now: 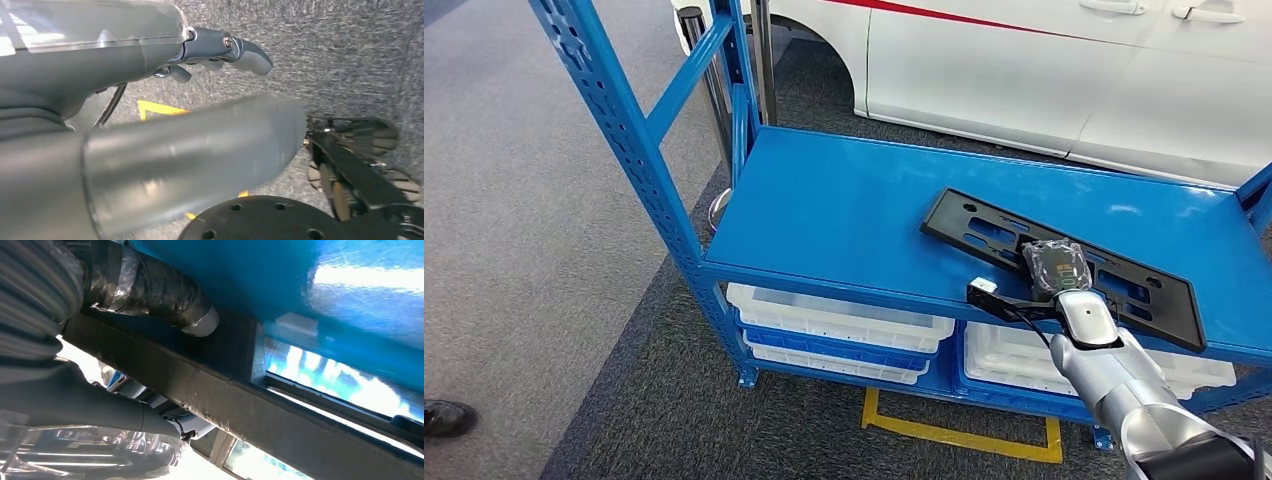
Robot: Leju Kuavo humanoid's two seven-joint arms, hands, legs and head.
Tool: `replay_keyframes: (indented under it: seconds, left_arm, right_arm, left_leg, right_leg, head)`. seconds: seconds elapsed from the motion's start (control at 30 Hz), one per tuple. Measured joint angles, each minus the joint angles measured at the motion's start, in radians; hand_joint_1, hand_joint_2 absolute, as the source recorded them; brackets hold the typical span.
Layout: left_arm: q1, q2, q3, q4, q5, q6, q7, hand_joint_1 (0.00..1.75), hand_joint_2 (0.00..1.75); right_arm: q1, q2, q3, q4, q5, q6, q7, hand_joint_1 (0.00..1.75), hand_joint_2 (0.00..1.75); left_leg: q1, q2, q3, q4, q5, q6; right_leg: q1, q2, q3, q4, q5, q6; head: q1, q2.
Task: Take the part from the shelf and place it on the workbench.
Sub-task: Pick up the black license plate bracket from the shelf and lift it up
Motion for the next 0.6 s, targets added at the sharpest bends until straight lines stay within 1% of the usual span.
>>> replay_keyframes:
  seconds: [0.13, 0.33, 0.47, 0.6]
  left_arm:
    - [0.000, 0.000, 0.006, 0.000, 0.011, 0.003, -0.012, 0.00, 1.75]
    - [-0.001, 0.000, 0.025, 0.003, 0.036, 0.053, -0.017, 0.00, 1.75]
    - [0.000, 0.000, 0.027, 0.003, 0.035, 0.035, -0.007, 0.00, 1.75]
    - [0.001, 0.000, 0.027, 0.003, 0.036, 0.034, -0.005, 0.00, 1.75]
  right_arm:
    - [0.006, 0.000, 0.000, -0.012, -0.002, 0.000, -0.006, 1.75, 1.75]
    - [0.032, -0.001, -0.007, -0.058, -0.033, -0.026, -0.036, 1.75, 1.75]
    - [0.076, -0.012, -0.023, -0.166, -0.113, -0.050, -0.112, 1.75, 1.75]
    - [0.108, -0.038, -0.035, -0.317, -0.181, -0.006, -0.142, 1.75, 1.75]
  left_leg:
    - [0.000, 0.000, 0.000, 0.000, 0.000, 0.000]
    - [0.000, 0.000, 0.000, 0.000, 0.000, 0.000]
    - [0.000, 0.000, -0.001, 0.000, 0.000, 0.000]
    - [0.000, 0.000, -0.002, 0.000, 0.000, 0.000]
  right_leg:
    - [0.000, 0.000, 0.000, 0.000, 0.000, 0.000]
    - [0.000, 0.000, 0.000, 0.000, 0.000, 0.000]
    - [0.000, 0.000, -0.002, 0.000, 0.000, 0.000]
    - [0.000, 0.000, -0.002, 0.000, 0.000, 0.000]
  head:
    - [0.000, 0.000]
    - [0.000, 0.000]
    - [0.000, 0.000]
    - [0.000, 0.000]
